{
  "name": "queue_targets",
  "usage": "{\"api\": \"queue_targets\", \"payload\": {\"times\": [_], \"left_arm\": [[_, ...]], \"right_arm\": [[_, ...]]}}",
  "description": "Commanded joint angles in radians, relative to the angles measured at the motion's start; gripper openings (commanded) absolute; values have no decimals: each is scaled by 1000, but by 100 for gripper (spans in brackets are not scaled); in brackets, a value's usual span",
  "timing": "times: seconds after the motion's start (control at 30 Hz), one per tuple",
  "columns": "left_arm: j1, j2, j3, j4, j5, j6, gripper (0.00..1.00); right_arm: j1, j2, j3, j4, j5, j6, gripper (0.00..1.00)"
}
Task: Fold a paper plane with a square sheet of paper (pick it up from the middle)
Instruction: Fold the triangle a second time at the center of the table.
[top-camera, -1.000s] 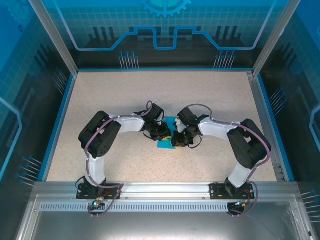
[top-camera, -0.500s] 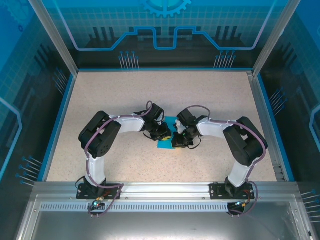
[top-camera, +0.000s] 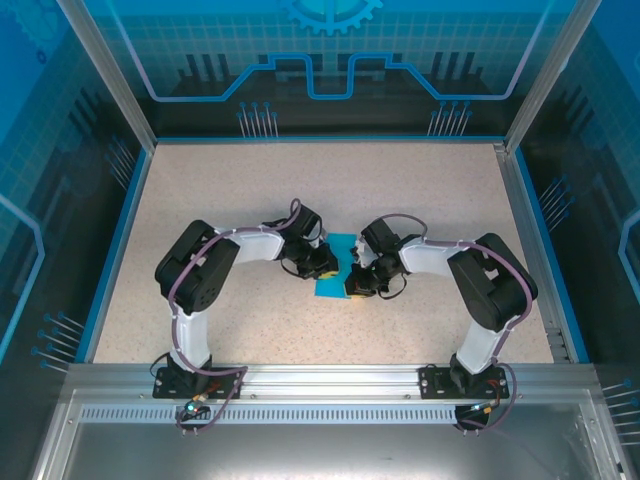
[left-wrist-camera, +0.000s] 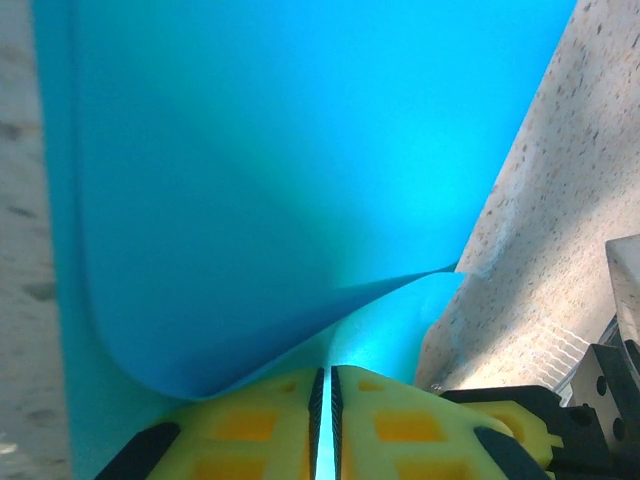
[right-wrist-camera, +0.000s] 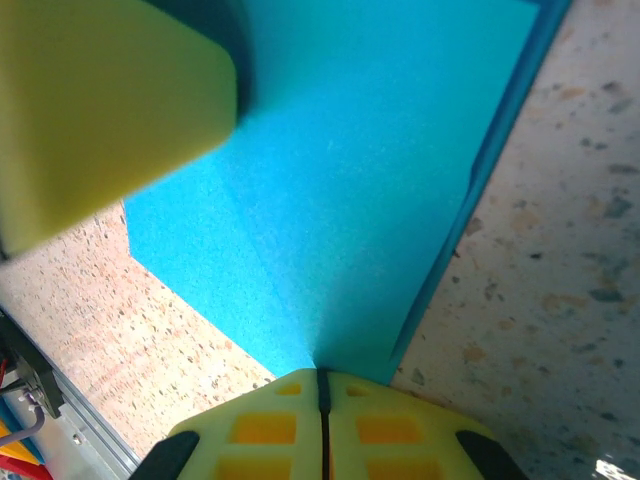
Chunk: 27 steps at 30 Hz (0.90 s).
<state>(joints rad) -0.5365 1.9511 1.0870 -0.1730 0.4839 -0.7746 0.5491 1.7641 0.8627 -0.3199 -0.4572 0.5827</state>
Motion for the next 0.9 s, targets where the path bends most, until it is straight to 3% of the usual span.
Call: {"api": "queue_targets", "payload": {"times": [0.0,0.53,0.87], "left_arm": [[52,12,-30,-9,-56,65,15],[147,33,27,-46,-126,135,14],[94,-145,1,13,-88,145,14]], "right_arm": [[5,93,-68,-113,152,-18,7],[3,98,-64,-130,164,-22,7],[5,70,-49,-136,160,-23,7]]}}
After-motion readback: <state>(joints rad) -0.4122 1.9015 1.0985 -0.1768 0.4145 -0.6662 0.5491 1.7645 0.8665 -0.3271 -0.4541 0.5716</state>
